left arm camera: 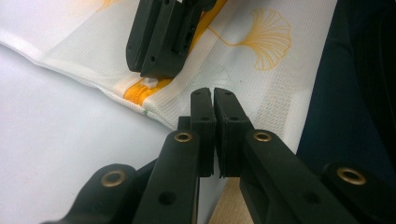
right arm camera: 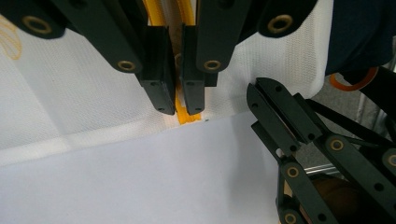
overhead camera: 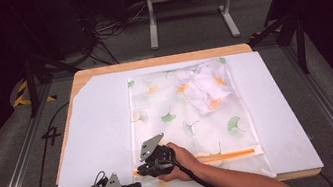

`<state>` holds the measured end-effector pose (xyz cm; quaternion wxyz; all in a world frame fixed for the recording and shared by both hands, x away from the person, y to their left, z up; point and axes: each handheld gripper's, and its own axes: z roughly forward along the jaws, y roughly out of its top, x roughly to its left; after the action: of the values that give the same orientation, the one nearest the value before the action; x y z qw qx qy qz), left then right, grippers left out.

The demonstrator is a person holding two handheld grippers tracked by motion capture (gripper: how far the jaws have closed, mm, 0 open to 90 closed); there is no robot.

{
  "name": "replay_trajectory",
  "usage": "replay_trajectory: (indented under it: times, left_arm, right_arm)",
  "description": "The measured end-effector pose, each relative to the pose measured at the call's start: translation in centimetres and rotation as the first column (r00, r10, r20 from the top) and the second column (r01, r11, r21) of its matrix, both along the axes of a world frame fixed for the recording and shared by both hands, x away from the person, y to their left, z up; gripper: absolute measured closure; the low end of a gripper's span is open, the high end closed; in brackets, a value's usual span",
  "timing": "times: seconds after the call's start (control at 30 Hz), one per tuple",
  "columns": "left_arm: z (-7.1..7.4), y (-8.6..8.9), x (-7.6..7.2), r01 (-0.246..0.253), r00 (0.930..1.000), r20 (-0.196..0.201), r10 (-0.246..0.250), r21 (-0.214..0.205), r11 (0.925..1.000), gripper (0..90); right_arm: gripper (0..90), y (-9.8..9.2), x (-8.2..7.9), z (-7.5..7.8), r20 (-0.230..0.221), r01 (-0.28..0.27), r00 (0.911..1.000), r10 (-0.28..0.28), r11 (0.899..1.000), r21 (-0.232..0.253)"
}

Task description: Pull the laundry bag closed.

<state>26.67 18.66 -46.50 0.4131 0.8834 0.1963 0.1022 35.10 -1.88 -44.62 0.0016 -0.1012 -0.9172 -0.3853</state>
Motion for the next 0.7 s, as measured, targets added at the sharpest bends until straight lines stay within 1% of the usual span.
replay_trajectory:
  times: [0.03, 0.07, 0.17, 0.23, 0.27, 0.3, 0.33, 0.37, 0.47, 0.6, 0.7]
  left_arm:
    - [0.0, 0.0, 0.0, 0.001, 1.0000, 0.003, -0.001, 0.002, 1.0000, 87.3]
    - [0.0, -0.1, -0.1, 0.001, 1.0000, 0.006, -0.001, 0.006, 1.0000, 87.0]
    - [0.3, -0.4, -0.2, -0.009, 0.9988, 0.049, 0.007, 0.036, 0.9993, 82.3]
    - [0.7, -0.4, 0.1, -0.023, 0.9972, 0.072, 0.020, 0.038, 0.9990, 83.4]
    - [0.8, -0.4, 0.3, -0.025, 0.9970, 0.074, 0.022, 0.040, 0.9989, 84.2]
    - [0.8, -0.3, 0.5, -0.022, 0.9968, 0.077, 0.018, 0.056, 0.9982, 84.7]
    - [0.7, -0.3, 0.7, -0.025, 0.9967, 0.078, 0.020, 0.072, 0.9971, 85.0]
    - [0.6, -0.3, 0.8, -0.022, 0.9970, 0.075, 0.016, 0.078, 0.9967, 85.9]
    - [0.4, -0.4, 1.0, -0.016, 0.9983, 0.058, 0.012, 0.064, 0.9978, 87.7]
    - [0.3, -0.4, 1.0, -0.015, 0.9986, 0.051, 0.012, 0.056, 0.9983, 89.1]
    - [0.3, -0.4, 1.0, -0.015, 0.9988, 0.048, 0.012, 0.052, 0.9986, 89.8]
  right_arm:
    - [85.0, 0.0, 0.2, 0.0, -0.003, -0.003, 1.0000, 0.003, 1.000, -0.002]
    - [85.0, 0.0, 0.3, 0.0, -0.017, -0.004, 0.9998, 0.005, 1.000, 0.004]
    - [85.0, 0.1, 0.3, 0.2, -0.017, -0.013, 0.9998, 0.013, 1.000, 0.007]
    - [85.1, 0.2, 0.4, 0.4, -0.012, -0.021, 0.9997, 0.021, 1.000, 0.010]
    - [85.0, 0.2, 0.4, 0.5, -0.011, -0.021, 0.9997, 0.021, 1.000, 0.004]
    - [85.1, 0.3, 0.4, 0.5, -0.007, -0.022, 0.9997, 0.022, 1.000, 0.003]
    - [85.0, 0.4, 0.4, 0.5, -0.003, -0.026, 0.9997, 0.026, 1.000, 0.000]
    - [85.0, 0.4, 0.4, 0.5, -0.003, -0.030, 0.9995, 0.030, 1.000, -0.005]
    - [84.8, 0.7, 0.4, 0.3, 0.003, -0.031, 0.9995, 0.031, 0.999, -0.024]
    - [80.1, 0.9, 0.7, 0.0, -0.017, -0.033, 0.9993, 0.033, 0.999, -0.022]
    - [78.9, 1.1, 0.6, 0.1, -0.011, -0.038, 0.9992, 0.037, 0.999, -0.026]
